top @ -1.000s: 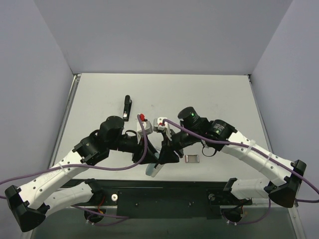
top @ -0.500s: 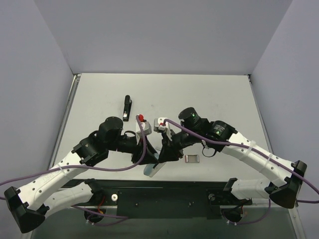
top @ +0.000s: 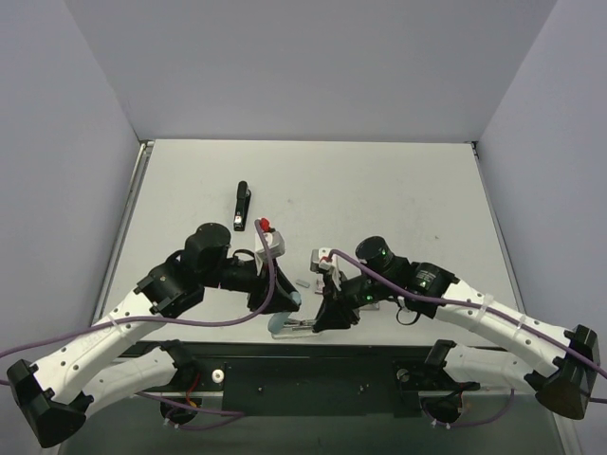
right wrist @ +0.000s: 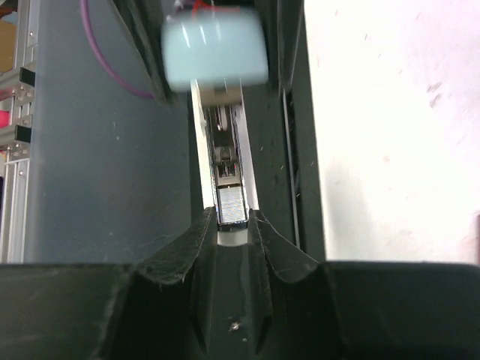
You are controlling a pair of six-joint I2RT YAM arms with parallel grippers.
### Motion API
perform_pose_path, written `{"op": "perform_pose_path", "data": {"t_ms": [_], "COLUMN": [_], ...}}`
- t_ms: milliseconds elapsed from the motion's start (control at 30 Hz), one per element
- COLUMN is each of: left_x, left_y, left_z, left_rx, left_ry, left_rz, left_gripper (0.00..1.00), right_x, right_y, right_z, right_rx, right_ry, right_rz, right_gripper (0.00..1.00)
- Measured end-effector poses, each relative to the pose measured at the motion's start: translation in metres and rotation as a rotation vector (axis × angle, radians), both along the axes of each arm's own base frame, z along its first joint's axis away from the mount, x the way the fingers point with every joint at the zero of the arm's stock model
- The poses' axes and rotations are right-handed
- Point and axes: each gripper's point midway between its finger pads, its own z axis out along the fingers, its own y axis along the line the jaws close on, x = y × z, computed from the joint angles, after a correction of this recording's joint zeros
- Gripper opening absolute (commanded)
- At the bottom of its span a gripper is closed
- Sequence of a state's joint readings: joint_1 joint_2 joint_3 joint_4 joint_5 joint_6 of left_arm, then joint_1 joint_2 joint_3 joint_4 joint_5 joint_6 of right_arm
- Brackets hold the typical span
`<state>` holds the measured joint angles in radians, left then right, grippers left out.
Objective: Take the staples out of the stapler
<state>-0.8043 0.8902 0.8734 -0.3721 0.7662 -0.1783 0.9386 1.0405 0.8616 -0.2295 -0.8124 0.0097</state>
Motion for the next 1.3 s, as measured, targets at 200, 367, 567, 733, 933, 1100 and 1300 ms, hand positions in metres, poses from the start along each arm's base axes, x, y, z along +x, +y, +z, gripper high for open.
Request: {"op": "perform_pose_path", "data": {"t_ms": [200,367,567,733,933,1100,1300], "left_x": [0.004,0.006,0.008,0.01,0.01,0.011,0.016], "left_y": [-0.001,-0.001,-0.001,-0.001,-0.002,-0.002,-0.002], "left_z": [0.006,0.007,0.008,0.008,0.009,0.009,0.008], "left_rx": [-0.024,-0.027,-0.031,-0.032,-0.036,-0.035,-0.03], "left_ry": [-0.023,-0.024,-0.031,-0.034,-0.037,-0.039,-0.042], "left_rz": [0.009,0.017,0.025,0.031,0.03,0.036,0.062], "left_gripper": [0.0,0.0,0.0,0.0,0.0,0.0,0.0], "right_x": [-0.009,-0.001,0.016,0.029,0.041,0.046,0.057], "right_y": [-0.006,-0.002,0.001,0.003,-0.002,-0.008,-0.01], "right_z": [-0.023,-0.012,0.009,0.025,0.041,0.057,0.059], "right_rx": [-0.024,-0.007,0.001,0.013,0.015,0.031,0.02], "right_ry": [0.07,0.043,-0.018,-0.074,-0.146,-0.196,-0.209], "right_rz": [-0.041,-0.077,-0.142,-0.193,-0.236,-0.272,-0.337], "right_gripper": [0.0,0.06,0.29,0.37,0.43,0.33,0.0]}}
